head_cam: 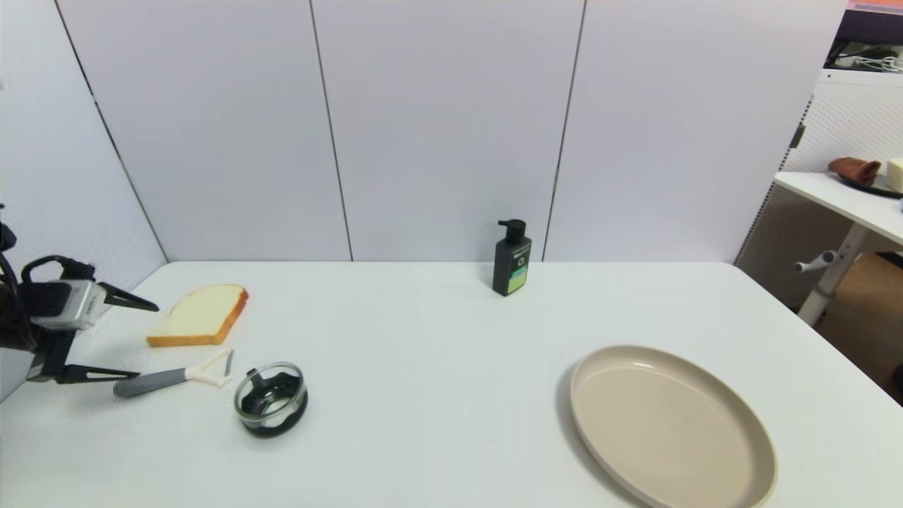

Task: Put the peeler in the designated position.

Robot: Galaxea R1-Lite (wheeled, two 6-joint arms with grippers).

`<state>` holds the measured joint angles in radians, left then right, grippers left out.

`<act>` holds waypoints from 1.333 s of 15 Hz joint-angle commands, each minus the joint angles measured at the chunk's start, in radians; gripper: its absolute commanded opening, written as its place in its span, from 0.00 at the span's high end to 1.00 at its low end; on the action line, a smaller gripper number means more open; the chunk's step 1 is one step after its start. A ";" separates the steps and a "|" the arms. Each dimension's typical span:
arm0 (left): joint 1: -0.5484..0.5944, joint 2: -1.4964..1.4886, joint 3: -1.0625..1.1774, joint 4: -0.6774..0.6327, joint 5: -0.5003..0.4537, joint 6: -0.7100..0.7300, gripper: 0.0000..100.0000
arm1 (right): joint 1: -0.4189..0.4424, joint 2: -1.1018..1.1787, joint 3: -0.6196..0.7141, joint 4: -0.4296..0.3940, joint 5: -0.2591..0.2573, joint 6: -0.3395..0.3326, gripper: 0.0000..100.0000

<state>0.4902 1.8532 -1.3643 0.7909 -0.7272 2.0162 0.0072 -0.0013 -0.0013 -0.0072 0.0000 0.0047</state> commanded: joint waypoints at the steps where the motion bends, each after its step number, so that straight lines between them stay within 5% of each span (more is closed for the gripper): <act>1: -0.176 -0.293 -0.113 -0.051 0.042 -0.775 0.00 | 0.000 0.000 0.000 0.000 0.000 0.000 0.00; 4: -0.265 -0.410 -0.087 -0.308 0.308 -1.215 0.00 | 0.000 0.000 0.001 0.000 0.000 0.000 0.00; 8: -0.381 -0.597 0.269 -0.699 0.578 -1.688 0.00 | 0.000 0.000 0.000 0.000 0.000 0.000 0.00; 11: -0.395 -0.746 0.611 -0.871 0.658 -1.745 0.00 | 0.000 0.000 0.000 0.000 0.000 0.000 0.00; 20: -0.469 -1.172 1.027 -0.818 0.658 -1.786 0.00 | 0.000 0.000 0.000 0.000 0.000 0.000 0.00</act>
<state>0.0398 0.8347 -0.4434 -0.0349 -0.0702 0.2396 0.0072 -0.0013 -0.0013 -0.0077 0.0000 0.0047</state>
